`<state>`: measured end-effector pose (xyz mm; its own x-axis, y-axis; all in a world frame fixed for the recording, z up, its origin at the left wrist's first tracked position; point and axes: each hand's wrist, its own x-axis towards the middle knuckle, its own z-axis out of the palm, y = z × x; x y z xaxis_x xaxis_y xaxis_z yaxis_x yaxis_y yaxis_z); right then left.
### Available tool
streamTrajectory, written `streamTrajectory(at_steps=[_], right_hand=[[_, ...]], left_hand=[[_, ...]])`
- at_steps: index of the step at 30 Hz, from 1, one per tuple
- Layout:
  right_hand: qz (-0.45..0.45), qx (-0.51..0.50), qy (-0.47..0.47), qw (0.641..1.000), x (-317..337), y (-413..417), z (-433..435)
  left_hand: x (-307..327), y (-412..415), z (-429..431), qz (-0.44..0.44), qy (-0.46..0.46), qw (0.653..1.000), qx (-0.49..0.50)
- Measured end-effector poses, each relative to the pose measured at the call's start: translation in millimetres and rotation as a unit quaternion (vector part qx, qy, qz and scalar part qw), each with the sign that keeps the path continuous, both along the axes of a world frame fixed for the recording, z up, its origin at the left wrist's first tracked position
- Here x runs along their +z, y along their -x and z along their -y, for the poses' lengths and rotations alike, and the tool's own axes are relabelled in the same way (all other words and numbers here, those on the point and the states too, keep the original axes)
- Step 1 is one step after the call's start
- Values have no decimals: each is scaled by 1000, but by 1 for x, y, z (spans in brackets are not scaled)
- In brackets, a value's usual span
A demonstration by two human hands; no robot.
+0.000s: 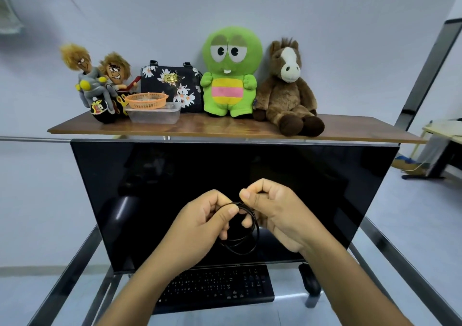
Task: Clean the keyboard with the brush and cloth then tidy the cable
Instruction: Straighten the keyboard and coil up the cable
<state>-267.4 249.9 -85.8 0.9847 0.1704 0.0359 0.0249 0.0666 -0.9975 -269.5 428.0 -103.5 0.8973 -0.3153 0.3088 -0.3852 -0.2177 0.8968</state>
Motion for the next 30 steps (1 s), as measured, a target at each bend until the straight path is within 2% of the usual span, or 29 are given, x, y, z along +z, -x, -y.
streamTrajectory(at_steps=[3,8,13,17,20,22,23,24,26,28,30], right_hand=[[-37,-3,-35,999,-10,0,-4],[0,-5,101,995,-19,1,0],[4,35,114,993,-23,3,5],[-19,47,72,996,-22,0,15],[-40,30,90,995,-23,-2,29],[-47,-11,141,989,-35,-2,37],[-54,-26,144,988,-44,-1,40],[-65,-38,134,988,-54,0,44],[-83,-56,129,987,-73,4,56],[-93,-68,135,984,-90,8,68],[-110,-91,147,979,-114,11,84]], left_hand=[[-7,2,12,37,4,998,56],[-15,-4,23,87,-13,987,134],[-23,-15,27,39,-33,985,162],[-32,-16,27,24,-40,996,79],[-34,-19,26,-21,-107,994,4],[-41,-26,30,22,-198,979,30],[-45,-28,34,25,-201,978,53],[-52,-29,40,6,-181,981,66],[-70,-30,56,-121,-51,990,55],[-92,-30,75,-271,71,959,42],[-119,-30,98,-365,126,921,51]])
